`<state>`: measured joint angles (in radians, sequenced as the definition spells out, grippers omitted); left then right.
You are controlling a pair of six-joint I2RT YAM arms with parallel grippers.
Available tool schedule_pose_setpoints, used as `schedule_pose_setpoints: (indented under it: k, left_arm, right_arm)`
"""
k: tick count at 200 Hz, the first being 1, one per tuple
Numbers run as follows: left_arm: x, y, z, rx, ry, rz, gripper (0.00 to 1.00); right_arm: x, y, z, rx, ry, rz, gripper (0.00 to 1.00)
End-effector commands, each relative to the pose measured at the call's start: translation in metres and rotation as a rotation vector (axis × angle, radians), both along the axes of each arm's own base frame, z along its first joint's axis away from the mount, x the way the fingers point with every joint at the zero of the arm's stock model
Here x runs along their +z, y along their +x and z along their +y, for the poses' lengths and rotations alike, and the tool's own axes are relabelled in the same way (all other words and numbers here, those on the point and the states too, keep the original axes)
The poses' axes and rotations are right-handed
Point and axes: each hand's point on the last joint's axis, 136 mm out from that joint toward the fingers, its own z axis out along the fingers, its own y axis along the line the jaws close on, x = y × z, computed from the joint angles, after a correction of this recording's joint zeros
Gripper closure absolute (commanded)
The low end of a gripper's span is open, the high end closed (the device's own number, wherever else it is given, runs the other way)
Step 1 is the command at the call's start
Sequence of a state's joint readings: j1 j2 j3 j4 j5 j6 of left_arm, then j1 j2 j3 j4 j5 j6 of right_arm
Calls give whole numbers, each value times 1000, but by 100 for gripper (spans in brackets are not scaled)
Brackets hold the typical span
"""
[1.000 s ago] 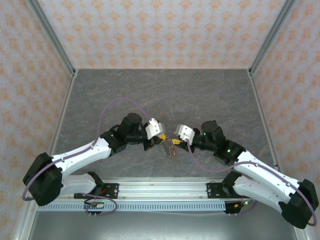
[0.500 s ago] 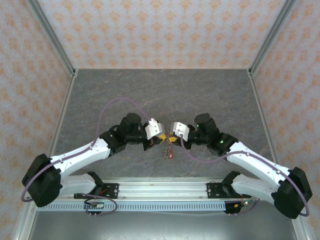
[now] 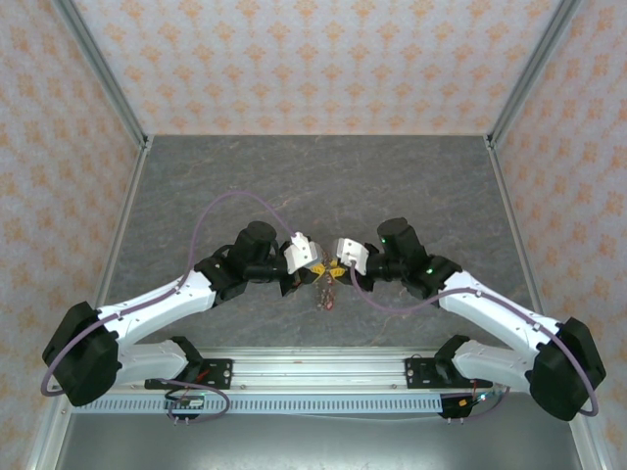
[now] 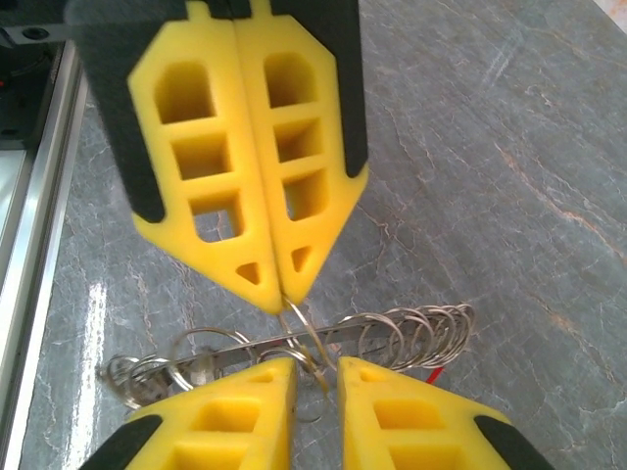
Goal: Put the keys on the keyring
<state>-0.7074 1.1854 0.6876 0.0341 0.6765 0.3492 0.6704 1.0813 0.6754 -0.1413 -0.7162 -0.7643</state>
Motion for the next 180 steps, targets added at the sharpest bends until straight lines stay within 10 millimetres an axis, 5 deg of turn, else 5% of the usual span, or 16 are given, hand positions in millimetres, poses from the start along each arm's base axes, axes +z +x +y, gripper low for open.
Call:
schedule_pose_setpoints:
  k: [1, 100, 180]
  left_arm:
    - [31, -5, -8, -54, -74, -75, 100]
    - [34, -5, -7, -50, -90, -87, 100]
    - [20, 2, -1, 3, -36, -83, 100]
  right_arm:
    - [14, 3, 5, 31, 36, -29, 82]
    - [11, -3, 8, 71, 71, 8, 77]
    - [23, -5, 6, 75, 78, 29, 99]
